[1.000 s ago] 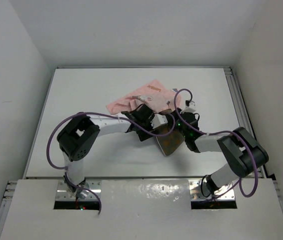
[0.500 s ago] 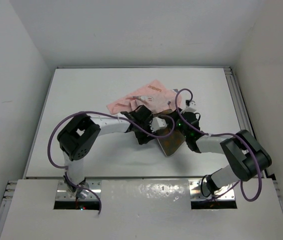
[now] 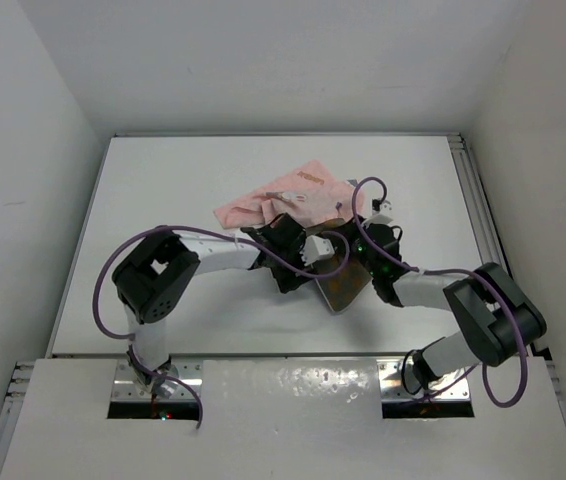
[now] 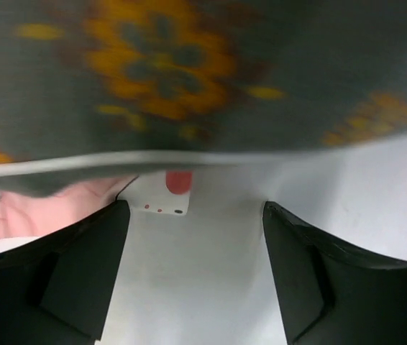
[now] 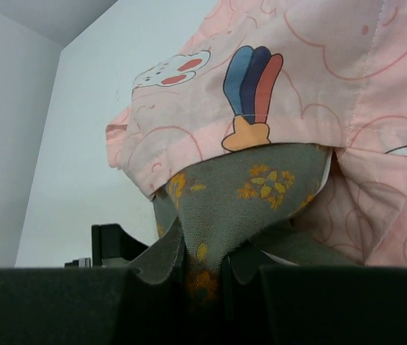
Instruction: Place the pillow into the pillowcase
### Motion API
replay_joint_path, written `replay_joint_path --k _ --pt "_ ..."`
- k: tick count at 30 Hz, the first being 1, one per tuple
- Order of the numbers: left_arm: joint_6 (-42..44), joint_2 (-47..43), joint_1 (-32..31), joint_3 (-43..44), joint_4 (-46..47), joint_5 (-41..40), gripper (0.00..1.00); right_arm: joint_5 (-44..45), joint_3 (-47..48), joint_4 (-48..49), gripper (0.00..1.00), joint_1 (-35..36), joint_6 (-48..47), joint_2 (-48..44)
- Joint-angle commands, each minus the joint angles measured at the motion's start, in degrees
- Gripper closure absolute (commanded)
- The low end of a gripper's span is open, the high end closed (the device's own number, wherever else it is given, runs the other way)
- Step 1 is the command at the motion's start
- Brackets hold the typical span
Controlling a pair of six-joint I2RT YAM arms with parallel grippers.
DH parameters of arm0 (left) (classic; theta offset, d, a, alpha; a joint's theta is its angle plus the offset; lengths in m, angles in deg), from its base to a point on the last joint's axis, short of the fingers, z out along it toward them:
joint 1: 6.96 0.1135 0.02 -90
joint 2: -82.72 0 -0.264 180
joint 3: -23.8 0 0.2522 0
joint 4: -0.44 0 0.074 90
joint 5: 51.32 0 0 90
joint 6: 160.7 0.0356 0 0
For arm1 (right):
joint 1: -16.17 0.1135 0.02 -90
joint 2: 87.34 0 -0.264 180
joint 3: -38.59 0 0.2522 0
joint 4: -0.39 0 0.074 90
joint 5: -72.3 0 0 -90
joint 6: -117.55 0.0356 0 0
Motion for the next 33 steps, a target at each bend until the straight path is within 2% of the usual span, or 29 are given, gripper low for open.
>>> replay_joint_path --k 1,3,5,6,7,8,10,17,20,25,28,33 --pt "-2.19 1.98 -0.21 -1.87 6.58 -8.41 0.27 -1.08 0.88 9.11 1.0 0.11 1.65 -3.8" --pt "-2.37 2.33 -0.21 -1.7 7.21 -8.95 0.29 -1.26 0.79 8.94 1.0 0.11 1.74 -3.63" --pt "-2.2 2.68 -0.21 -1.96 9.06 -7.63 0.38 -1.52 0.53 9.02 1.0 0.11 2.18 -3.54" --pt "-2.2 2.95 -0.29 -1.87 9.24 -5.8 0.46 -1.52 0.35 9.11 1.0 0.11 2.36 -3.54" --pt "-2.2 3.12 -0.3 -1.7 9.15 -5.09 0.65 -1.44 0.26 9.2 1.0 0.11 2.62 -3.54" --pt "-2.28 3.3 -0.38 -1.61 9.06 -4.12 0.75 -1.26 0.0 9.11 1.0 0.2 2.62 -3.63" --pt "-2.81 3.13 -0.38 -1.26 8.19 -2.45 1.0 -0.91 -0.26 9.11 1.0 0.02 2.1 -4.06" --pt "-3.25 -0.65 1.72 4.8 -2.88 -1.04 1.0 -0.12 -0.35 8.67 1.0 -0.5 1.74 -4.33" --pt "-0.89 -5.74 2.25 6.91 -7.28 -1.21 1.0 0.23 -0.27 8.24 1.0 -0.86 1.74 -5.03" --pt "3.69 -9.09 2.52 13.15 -19.22 2.13 1.0 2.78 2.36 1.06 1.0 -1.12 2.88 -7.14" --pt "6.32 -9.62 2.34 17.36 -25.81 5.89 1.0 5.59 4.39 -3.79 1.0 -1.03 3.59 -8.98" --pt "14.58 -9.27 -2.05 22.73 -36.54 14.77 1.0 9.98 4.39 -3.72 1.0 -0.94 4.29 -10.31"
